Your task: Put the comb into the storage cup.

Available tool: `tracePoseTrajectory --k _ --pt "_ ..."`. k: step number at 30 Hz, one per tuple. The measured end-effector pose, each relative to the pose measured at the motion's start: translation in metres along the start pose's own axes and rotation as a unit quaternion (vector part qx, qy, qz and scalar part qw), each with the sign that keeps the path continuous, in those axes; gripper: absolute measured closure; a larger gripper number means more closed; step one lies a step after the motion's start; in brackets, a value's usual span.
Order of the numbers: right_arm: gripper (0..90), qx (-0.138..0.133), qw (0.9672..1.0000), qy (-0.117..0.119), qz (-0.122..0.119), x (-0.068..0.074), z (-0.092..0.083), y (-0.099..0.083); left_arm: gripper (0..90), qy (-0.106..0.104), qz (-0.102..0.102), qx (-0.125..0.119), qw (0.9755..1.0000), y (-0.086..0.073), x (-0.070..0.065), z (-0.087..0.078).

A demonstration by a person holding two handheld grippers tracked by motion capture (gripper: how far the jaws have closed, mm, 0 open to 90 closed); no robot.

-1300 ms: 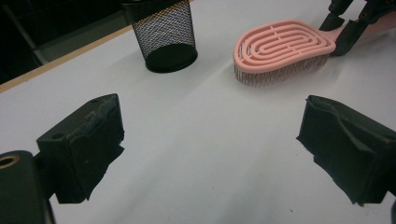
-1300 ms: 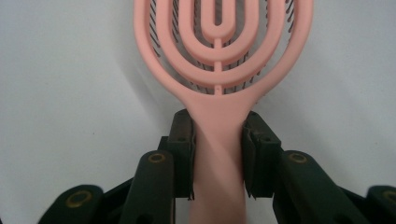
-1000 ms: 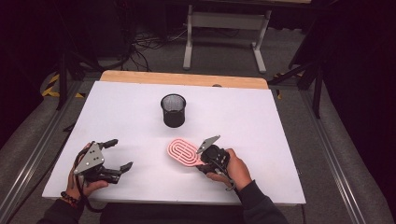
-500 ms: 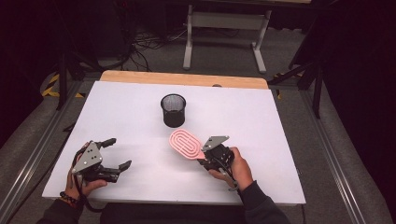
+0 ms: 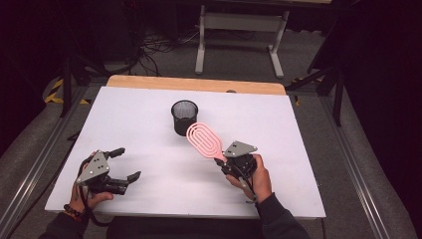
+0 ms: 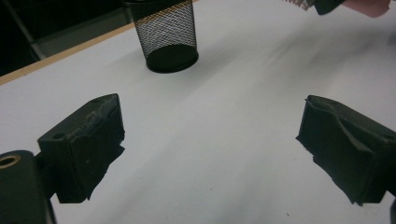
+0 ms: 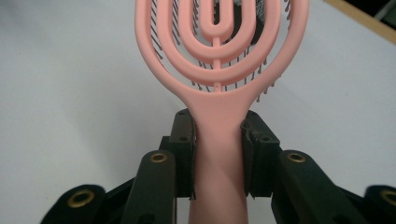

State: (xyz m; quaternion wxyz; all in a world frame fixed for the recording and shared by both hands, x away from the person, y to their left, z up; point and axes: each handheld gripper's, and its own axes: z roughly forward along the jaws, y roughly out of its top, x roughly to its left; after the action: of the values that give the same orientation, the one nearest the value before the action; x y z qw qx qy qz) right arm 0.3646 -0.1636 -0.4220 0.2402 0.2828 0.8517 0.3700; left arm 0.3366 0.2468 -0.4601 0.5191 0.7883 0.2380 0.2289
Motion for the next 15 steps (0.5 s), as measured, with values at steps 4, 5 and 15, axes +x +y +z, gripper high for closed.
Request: tracePoseTrajectory --k 4,5,15 --pt "69.0 -0.027 0.9995 -0.017 -0.007 -0.001 -0.006 0.000 7.2 -0.004 -0.001 0.008 1.0000 0.000 0.000 0.002" --pt "69.0 -0.027 0.9995 -0.017 -0.007 -0.001 -0.006 0.000 7.2 -0.002 0.000 0.008 1.0000 0.000 0.000 0.002" --pt "69.1 -0.088 0.9944 -0.057 -0.010 -0.003 -0.020 0.002 8.4 0.008 0.001 0.007 0.9999 0.000 -0.001 0.003"
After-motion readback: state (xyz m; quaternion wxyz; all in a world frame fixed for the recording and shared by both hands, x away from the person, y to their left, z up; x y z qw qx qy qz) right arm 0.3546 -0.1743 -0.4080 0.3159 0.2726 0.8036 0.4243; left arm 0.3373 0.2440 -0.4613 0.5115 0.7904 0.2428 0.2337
